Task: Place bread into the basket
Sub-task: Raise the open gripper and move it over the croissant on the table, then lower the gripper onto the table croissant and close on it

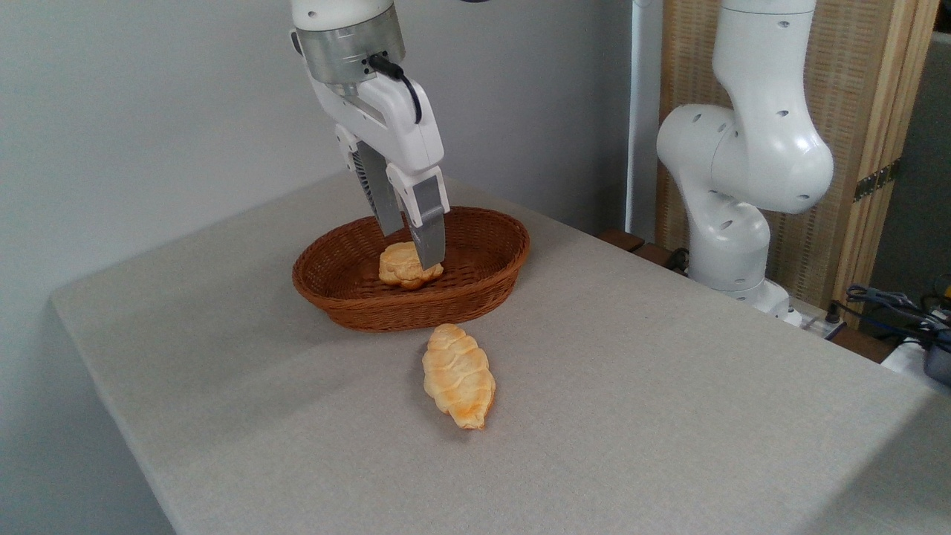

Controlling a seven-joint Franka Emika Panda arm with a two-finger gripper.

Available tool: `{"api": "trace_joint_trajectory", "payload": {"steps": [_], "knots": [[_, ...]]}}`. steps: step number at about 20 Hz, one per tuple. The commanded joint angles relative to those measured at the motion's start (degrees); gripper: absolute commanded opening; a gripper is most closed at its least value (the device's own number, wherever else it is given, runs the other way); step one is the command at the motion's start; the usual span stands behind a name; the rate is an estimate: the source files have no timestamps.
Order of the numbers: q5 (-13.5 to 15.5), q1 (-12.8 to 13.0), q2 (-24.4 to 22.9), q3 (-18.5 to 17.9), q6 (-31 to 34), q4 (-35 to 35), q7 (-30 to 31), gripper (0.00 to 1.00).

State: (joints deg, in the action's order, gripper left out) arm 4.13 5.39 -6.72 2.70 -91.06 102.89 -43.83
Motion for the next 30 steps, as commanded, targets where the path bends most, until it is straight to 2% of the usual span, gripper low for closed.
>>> {"api": "trace_joint_trajectory", "payload": {"steps": [1, 10, 14, 17, 21, 23, 26, 30], "knots": [[0.26, 0.41, -0.75, -0.07, 0.18, 0.56, 0.49, 1.0], [-0.09, 0.06, -4.44, -0.86, -6.5, 9.0, 3.65, 1.0], [-0.09, -0.03, -4.44, -0.86, -7.47, 11.28, 13.91, 1.0], [-0.09, -0.03, -4.44, -0.86, -11.76, 14.35, 21.48, 1.0], [0.52, -0.2, -4.36, -0.86, -18.53, 18.48, 26.15, 1.0], [0.52, -0.2, -4.36, -0.95, -20.12, 20.42, 26.6, 1.0], [0.52, -1.78, -4.01, -0.86, -22.75, 22.97, 26.34, 1.0], [0.44, -1.87, -3.65, -0.86, -25.65, 25.78, 25.9, 1.0]]}}
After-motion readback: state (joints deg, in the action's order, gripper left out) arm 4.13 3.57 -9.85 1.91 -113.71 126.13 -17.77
